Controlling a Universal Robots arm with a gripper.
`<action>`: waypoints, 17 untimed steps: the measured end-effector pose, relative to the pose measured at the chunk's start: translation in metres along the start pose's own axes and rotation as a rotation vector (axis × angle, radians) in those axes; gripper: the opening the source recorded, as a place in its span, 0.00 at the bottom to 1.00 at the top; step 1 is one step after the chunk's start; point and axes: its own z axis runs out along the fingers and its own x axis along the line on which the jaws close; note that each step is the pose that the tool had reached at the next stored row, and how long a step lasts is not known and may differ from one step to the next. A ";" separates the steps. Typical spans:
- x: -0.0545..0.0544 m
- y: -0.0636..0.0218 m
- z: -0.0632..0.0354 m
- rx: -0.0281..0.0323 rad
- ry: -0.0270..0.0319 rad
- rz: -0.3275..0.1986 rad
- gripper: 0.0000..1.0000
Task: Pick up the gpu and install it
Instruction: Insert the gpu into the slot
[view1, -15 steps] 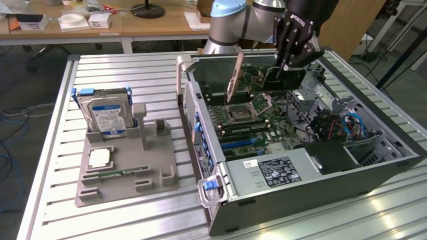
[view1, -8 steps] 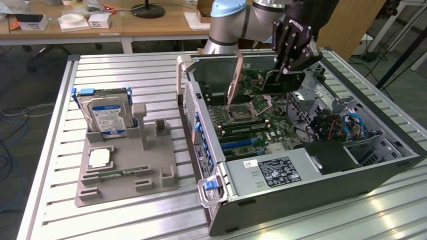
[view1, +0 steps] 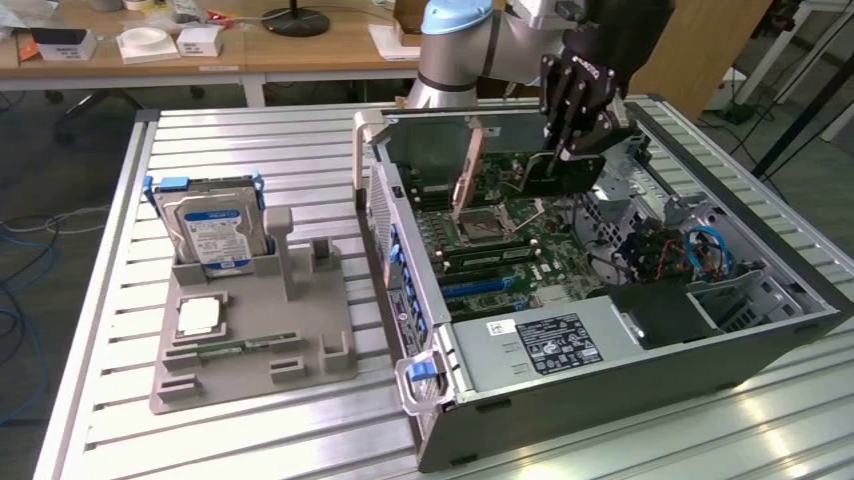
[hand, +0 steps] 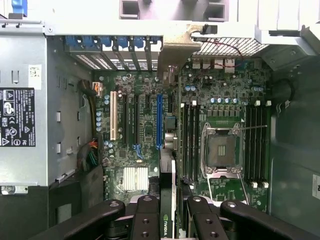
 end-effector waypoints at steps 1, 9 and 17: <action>0.000 0.0000 0.0018 0.0001 0.0001 0.000 0.26; 0.000 0.0012 0.0162 0.0021 0.0018 0.000 0.26; 0.000 0.0019 0.0300 0.0043 0.0029 0.000 0.26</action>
